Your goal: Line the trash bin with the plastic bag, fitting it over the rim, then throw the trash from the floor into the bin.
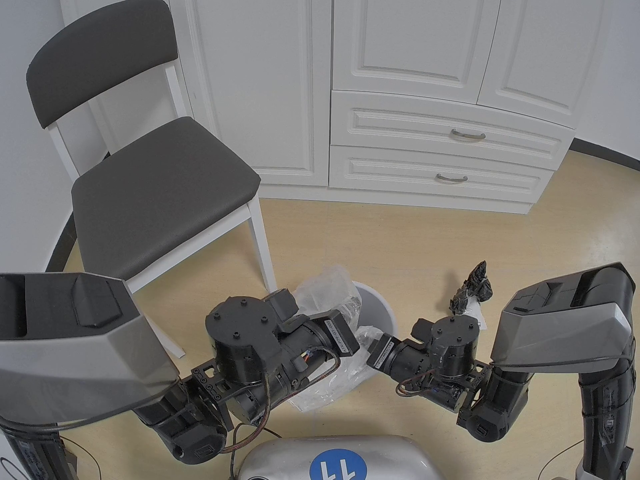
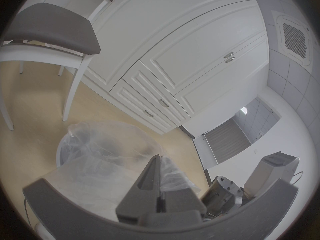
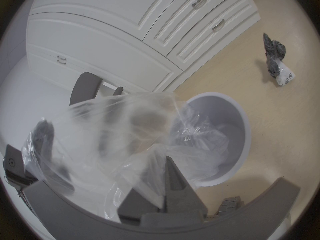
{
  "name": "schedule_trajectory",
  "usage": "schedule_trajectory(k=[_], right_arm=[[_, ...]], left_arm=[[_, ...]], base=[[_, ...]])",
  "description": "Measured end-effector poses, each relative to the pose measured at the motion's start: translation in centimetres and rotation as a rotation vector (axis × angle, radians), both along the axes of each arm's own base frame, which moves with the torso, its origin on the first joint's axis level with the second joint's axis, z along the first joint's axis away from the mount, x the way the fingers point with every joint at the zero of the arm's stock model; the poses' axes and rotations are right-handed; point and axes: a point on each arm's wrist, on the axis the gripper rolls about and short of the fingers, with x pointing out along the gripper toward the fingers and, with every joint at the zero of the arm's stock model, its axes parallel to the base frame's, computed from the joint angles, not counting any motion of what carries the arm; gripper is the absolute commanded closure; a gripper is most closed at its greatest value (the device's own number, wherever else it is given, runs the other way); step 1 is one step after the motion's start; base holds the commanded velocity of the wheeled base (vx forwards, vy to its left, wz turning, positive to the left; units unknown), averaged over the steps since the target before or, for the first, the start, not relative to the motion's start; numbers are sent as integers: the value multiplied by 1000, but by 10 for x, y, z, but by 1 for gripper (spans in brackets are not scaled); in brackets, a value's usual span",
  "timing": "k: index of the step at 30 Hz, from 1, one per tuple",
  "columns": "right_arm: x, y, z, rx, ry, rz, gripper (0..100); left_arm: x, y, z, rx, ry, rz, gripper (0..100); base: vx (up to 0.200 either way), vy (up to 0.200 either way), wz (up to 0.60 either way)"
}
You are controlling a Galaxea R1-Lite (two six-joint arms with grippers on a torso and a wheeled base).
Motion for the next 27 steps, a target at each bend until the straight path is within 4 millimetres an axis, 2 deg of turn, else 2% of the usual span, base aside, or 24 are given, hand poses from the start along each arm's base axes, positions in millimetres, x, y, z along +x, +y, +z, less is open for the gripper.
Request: schedule_trajectory(k=[3,7,16,27], right_arm=[[0,-13,-3,-19,25,-26,100],[4,-27,2,-14,23,-57,100],[20,-58,28,42,-27,-65,100],[23,-66,40,61,-59,-72,100]], left_arm=[[-3,-3,-1,1,5,-12,100],[-7,-6,-3,4,9,-25,100],[-15,-12,-9,18,26,-55,100],[-13,-17,-26,35,42,-69,100]], base=[[0,0,0],[0,0,0],[0,0,0],[0,0,0]])
